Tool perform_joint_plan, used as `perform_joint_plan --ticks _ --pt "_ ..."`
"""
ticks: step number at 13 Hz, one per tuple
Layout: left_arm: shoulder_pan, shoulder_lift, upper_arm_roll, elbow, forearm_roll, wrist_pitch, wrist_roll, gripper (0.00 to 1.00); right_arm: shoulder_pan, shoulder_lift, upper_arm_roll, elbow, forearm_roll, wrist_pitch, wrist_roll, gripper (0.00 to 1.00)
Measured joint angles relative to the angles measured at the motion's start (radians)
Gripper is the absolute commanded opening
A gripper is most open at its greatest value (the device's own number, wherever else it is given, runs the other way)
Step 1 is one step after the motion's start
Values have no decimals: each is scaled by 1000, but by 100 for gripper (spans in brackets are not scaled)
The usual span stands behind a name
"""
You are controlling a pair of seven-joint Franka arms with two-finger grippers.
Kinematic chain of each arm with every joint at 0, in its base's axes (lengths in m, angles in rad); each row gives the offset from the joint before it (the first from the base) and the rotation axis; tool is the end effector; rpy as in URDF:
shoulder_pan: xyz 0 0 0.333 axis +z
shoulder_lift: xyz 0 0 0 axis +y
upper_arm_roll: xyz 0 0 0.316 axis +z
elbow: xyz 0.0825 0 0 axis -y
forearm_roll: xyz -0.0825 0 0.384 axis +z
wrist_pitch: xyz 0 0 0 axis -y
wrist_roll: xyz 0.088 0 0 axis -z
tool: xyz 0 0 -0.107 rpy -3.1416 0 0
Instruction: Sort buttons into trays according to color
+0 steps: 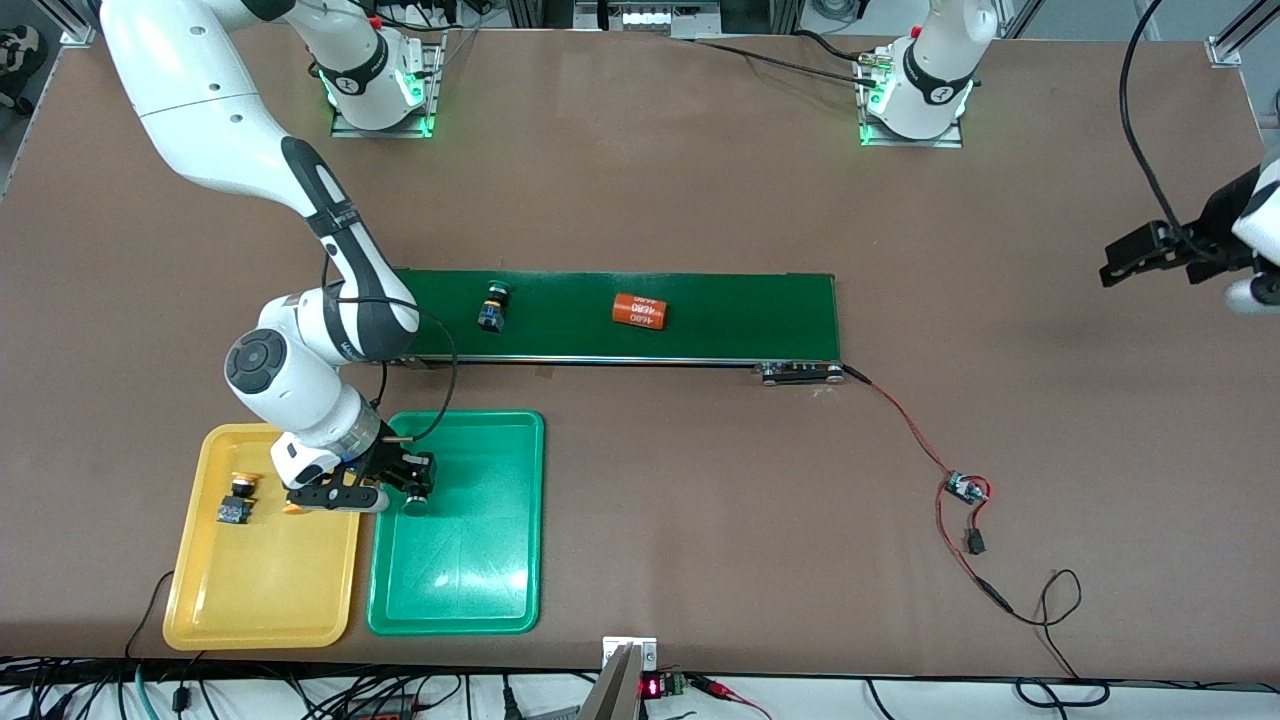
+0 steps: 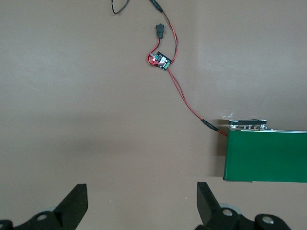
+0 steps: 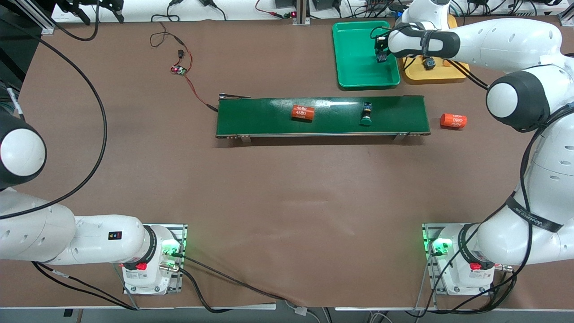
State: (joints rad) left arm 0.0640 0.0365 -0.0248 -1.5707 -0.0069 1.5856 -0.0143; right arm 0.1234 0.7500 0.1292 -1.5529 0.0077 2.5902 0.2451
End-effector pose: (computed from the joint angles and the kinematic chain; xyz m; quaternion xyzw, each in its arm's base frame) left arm 0.5660 0.0217 0.6054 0.9996 0.0268 -0.0107 0.0040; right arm 0.7125 0.1664 0.2384 -0.9881 0.0226 -0.1305 0.0780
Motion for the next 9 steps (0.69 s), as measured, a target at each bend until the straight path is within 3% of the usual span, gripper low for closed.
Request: perform_joint_plan --ticks 5,9 --pt "3 -5 5 -4 0 -11 0 100 13 -37 -2 -11 -10 -7 -23 100" --pt "5 11 8 -3 -3 20 0 100 13 -275 -11 -217 -10 -150 -7 100"
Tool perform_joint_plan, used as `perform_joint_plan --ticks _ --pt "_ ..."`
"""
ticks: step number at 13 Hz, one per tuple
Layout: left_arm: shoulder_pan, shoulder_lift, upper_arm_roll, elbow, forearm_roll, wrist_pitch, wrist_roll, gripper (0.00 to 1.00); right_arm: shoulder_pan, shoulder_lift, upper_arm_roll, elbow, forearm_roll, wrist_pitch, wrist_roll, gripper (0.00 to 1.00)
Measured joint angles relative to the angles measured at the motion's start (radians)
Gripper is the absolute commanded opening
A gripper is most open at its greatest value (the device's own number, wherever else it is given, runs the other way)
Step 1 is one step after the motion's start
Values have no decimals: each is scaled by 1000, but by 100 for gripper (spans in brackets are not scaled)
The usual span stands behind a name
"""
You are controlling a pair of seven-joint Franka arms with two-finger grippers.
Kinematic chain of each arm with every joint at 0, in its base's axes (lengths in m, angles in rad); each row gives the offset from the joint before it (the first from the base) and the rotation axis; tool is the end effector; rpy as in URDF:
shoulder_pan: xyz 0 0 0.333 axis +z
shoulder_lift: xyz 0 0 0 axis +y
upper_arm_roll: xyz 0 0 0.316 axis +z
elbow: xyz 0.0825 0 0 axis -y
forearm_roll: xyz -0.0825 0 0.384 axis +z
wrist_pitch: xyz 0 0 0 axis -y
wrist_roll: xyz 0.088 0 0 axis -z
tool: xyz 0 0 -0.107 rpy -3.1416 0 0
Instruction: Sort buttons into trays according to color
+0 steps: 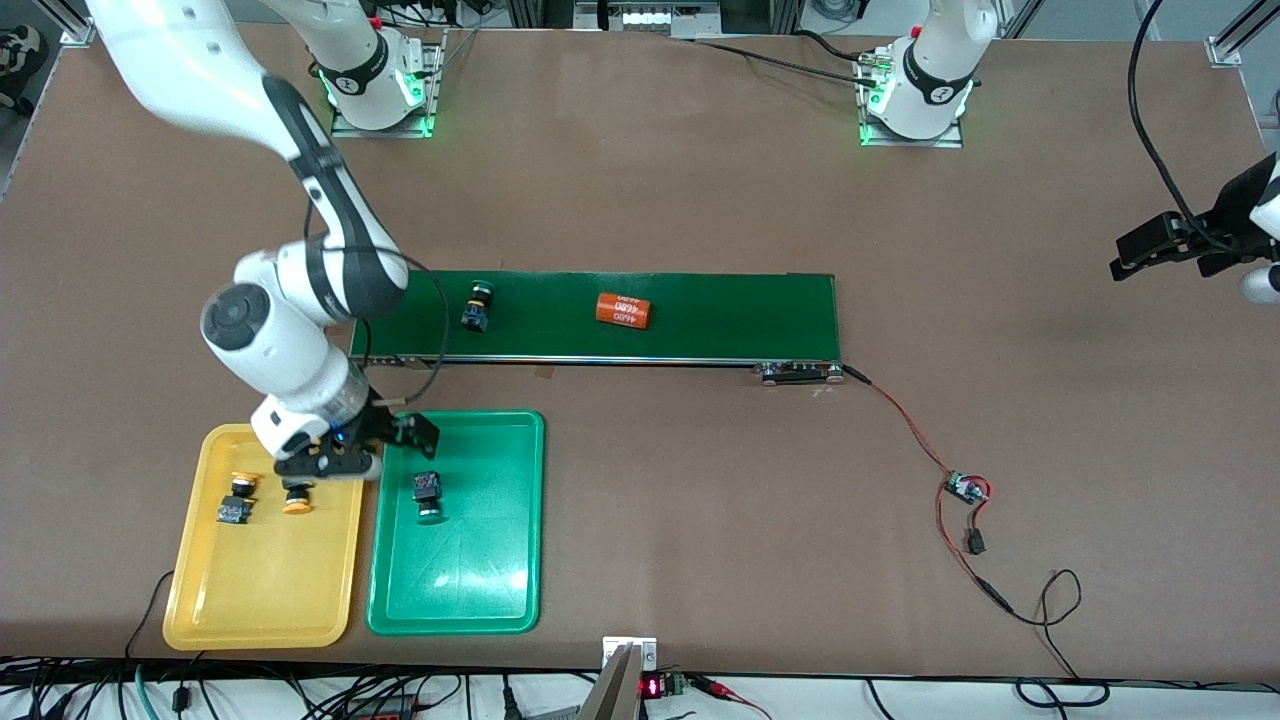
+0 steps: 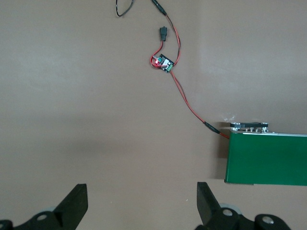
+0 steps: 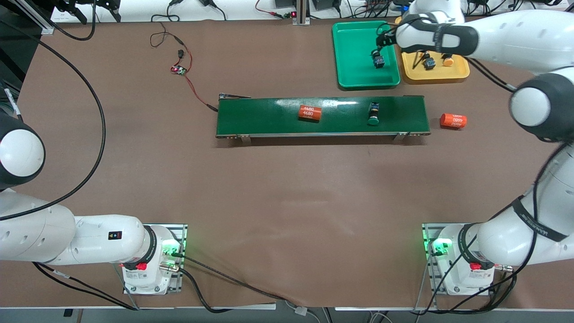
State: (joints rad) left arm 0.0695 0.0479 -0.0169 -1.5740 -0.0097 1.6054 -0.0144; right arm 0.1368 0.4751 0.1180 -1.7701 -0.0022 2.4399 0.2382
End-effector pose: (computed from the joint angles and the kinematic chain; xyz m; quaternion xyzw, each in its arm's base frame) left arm 0.5707 0.0293 0.5990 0.9994 0.0337 -0.0081 0.0054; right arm 0.6565 0.1629 0.3149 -0.9948 0.0001 -0.0896 0.0487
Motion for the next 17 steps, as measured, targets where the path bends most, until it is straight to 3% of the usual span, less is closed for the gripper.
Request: perform_joint_plan --ticks 3,5,9,14,15,17 --pt "38 1 2 1 -36 26 -1 100 -6 -185 -3 -191 31 -87 7 100" --pt "58 1 2 1 -36 42 1 100 -6 -248 5 -300 66 -89 37 100" --pt "59 -1 0 3 -36 41 1 100 0 -263 67 -386 72 -87 193 100" --pt "65 -1 3 3 -36 30 0 100 1 -249 108 -423 42 -87 192 100" --pt "66 -1 4 3 -35 31 0 100 0 -244 108 -426 42 -87 192 96" --pt "67 -1 4 8 -21 36 0 100 -1 -229 108 -432 39 -86 192 78"
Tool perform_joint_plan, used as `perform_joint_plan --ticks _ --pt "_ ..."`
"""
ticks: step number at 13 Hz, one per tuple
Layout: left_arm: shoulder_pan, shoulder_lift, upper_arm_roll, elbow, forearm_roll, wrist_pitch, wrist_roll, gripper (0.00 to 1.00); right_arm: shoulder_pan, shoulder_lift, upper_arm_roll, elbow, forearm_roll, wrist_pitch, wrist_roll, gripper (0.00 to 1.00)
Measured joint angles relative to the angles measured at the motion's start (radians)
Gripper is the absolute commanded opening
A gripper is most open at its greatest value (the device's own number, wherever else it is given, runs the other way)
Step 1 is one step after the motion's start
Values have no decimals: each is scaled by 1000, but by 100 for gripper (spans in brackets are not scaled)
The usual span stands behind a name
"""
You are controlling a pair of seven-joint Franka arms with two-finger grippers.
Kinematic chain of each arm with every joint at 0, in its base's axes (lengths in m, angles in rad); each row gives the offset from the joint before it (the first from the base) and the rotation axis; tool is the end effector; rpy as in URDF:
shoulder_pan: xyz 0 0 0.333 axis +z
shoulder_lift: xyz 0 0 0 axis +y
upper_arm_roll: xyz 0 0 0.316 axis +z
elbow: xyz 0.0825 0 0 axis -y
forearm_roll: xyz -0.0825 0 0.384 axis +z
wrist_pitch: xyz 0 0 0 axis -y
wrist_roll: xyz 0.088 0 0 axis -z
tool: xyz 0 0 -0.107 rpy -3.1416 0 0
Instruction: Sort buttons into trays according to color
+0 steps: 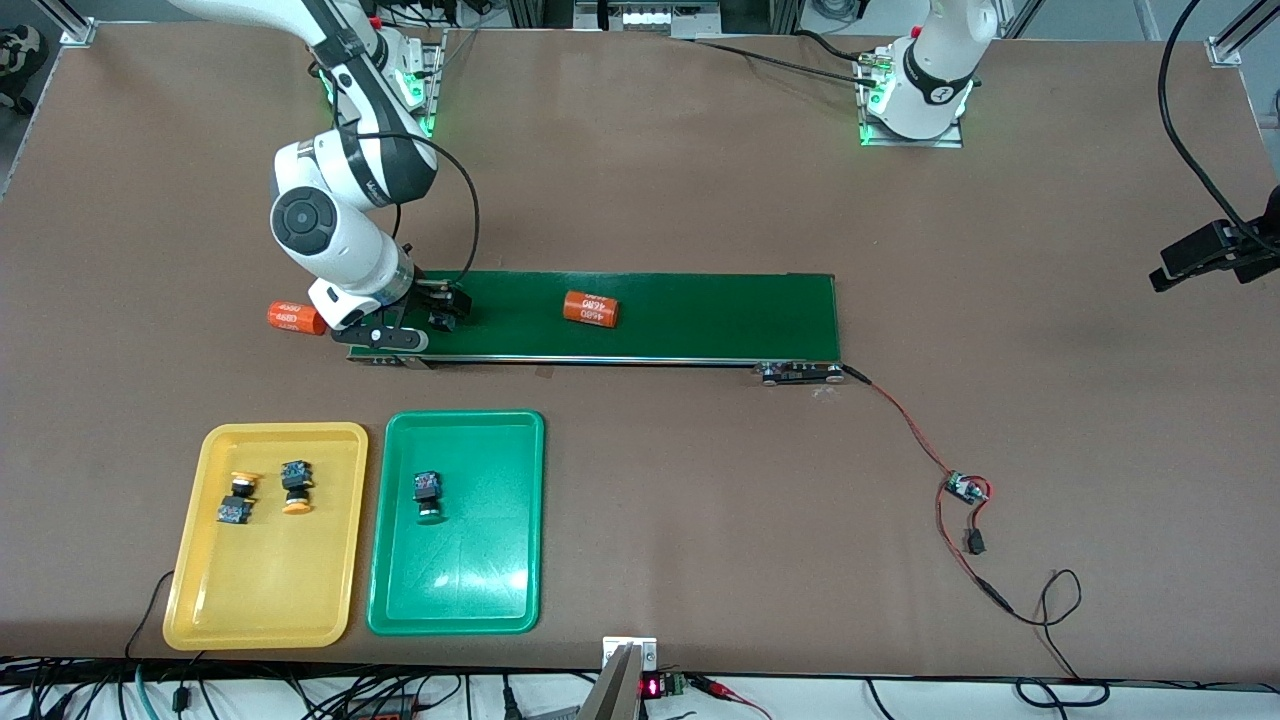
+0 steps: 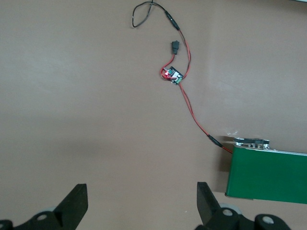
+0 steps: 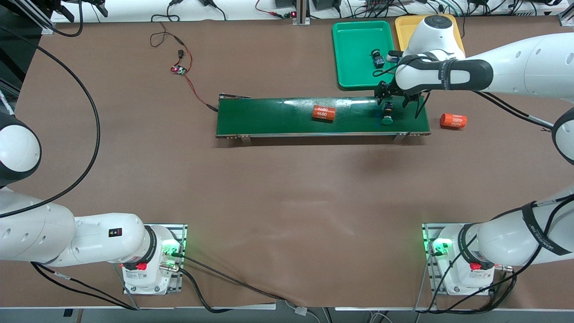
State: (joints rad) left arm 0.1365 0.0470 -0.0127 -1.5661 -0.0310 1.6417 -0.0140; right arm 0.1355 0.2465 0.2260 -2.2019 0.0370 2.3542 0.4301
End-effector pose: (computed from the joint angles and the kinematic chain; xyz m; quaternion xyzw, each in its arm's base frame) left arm 0.5714 0.0681 0.6066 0.9973 0.0697 0.0151 0.0150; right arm 0.5086 0.1930 0.2653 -0.9970 0.0499 0.0563 0.0198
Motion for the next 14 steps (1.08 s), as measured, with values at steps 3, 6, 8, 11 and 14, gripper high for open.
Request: perform_joint_plan --ticks 3,6,8,11,14 --pt "2 1 0 40 13 3 0 100 -3 32 0 -3 -18 13 -14 17" --pt "3 18 0 47 15 -3 0 100 -16 38 -1 -2 -22 16 -24 0" --pt "6 46 1 47 16 -8 1 100 -18 35 -1 0 -22 20 -25 0" --pt "13 66 1 48 16 -11 1 100 -26 16 -1 53 -23 30 -42 0" --pt "16 81 1 48 17 -19 1 100 -26 21 0 211 -24 28 -109 0"
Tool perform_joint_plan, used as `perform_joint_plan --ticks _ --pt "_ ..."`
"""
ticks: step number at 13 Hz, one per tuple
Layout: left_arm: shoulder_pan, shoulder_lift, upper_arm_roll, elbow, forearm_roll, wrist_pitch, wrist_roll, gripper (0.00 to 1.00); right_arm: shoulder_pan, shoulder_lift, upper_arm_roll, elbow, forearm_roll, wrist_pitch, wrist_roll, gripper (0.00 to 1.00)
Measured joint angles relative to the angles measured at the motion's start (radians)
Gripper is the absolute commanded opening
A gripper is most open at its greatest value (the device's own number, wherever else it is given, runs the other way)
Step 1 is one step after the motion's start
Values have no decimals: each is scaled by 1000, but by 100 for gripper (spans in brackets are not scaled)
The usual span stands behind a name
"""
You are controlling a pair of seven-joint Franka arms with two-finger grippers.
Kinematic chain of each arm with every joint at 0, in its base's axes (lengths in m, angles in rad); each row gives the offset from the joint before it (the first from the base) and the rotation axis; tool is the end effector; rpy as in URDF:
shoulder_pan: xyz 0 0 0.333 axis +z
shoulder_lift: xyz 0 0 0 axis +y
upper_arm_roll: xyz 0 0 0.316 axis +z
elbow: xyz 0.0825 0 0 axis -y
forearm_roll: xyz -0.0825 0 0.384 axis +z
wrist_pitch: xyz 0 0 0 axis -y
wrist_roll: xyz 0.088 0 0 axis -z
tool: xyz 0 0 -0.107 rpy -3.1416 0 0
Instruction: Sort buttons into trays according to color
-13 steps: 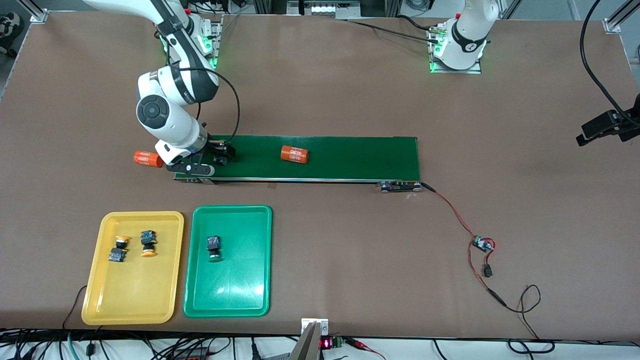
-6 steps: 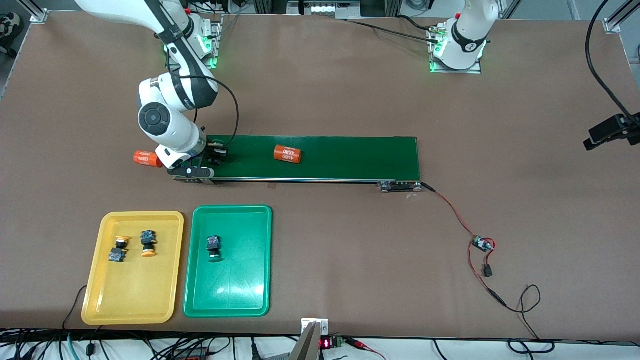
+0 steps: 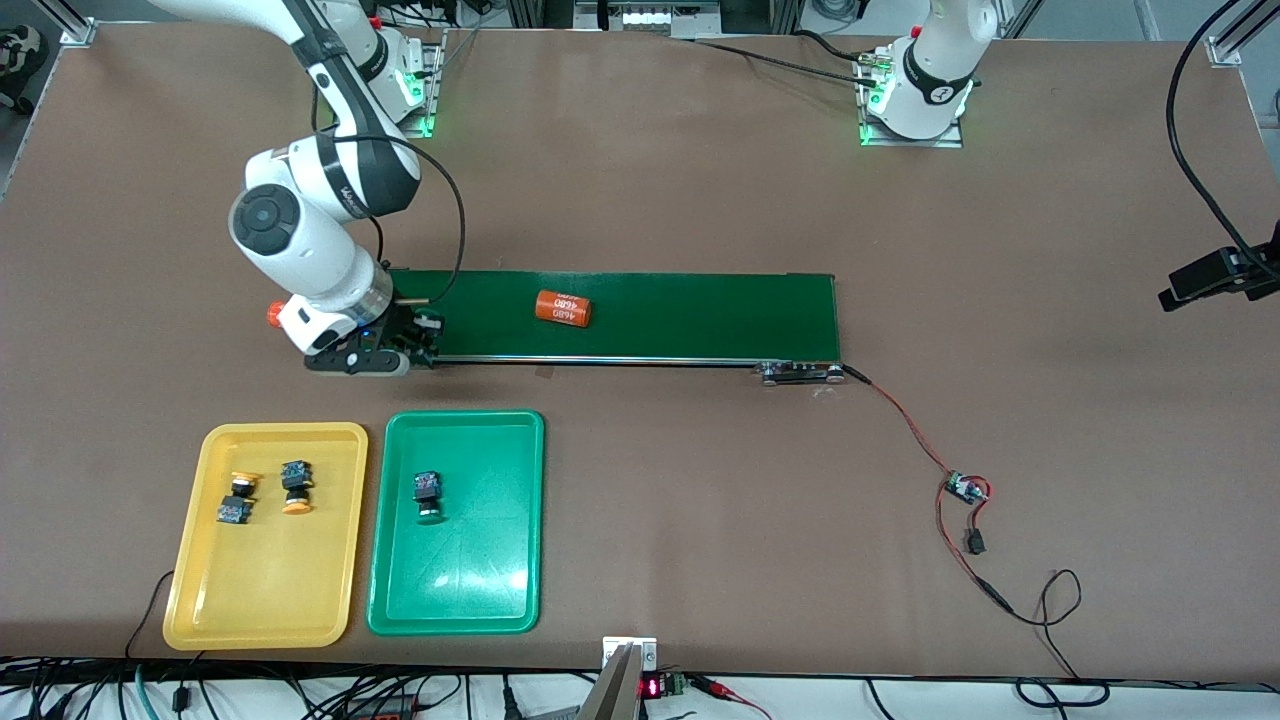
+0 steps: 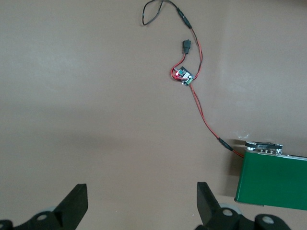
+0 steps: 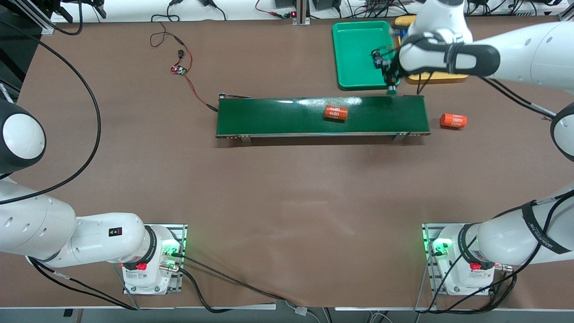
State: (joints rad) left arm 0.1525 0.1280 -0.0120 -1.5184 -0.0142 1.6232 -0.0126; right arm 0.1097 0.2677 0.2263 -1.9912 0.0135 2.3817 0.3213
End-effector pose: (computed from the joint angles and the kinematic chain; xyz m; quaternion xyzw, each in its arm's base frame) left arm 0.5911 0.0826 0.5801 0.9969 0.0770 -0.0111 0.0086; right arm 0.5800 0.1969 0.3443 -0.9973 0.0031 -0.0500 0.0533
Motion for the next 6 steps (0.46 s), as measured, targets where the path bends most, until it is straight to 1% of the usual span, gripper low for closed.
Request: perform_joint_plan --ticks 1,2,4,6 --pt "0 20 0 0 2 0 0 100 -1 27 -1 64 0 -4 -27 0" --pt "0 50 0 -1 8 0 0 100 -3 78 -2 128 0 -3 -49 0" --pt "0 126 0 0 16 3 1 100 -6 240 -6 277 0 49 -75 1" --pt "-1 165 -1 5 16 9 1 100 3 414 -6 431 -1 140 -85 1"
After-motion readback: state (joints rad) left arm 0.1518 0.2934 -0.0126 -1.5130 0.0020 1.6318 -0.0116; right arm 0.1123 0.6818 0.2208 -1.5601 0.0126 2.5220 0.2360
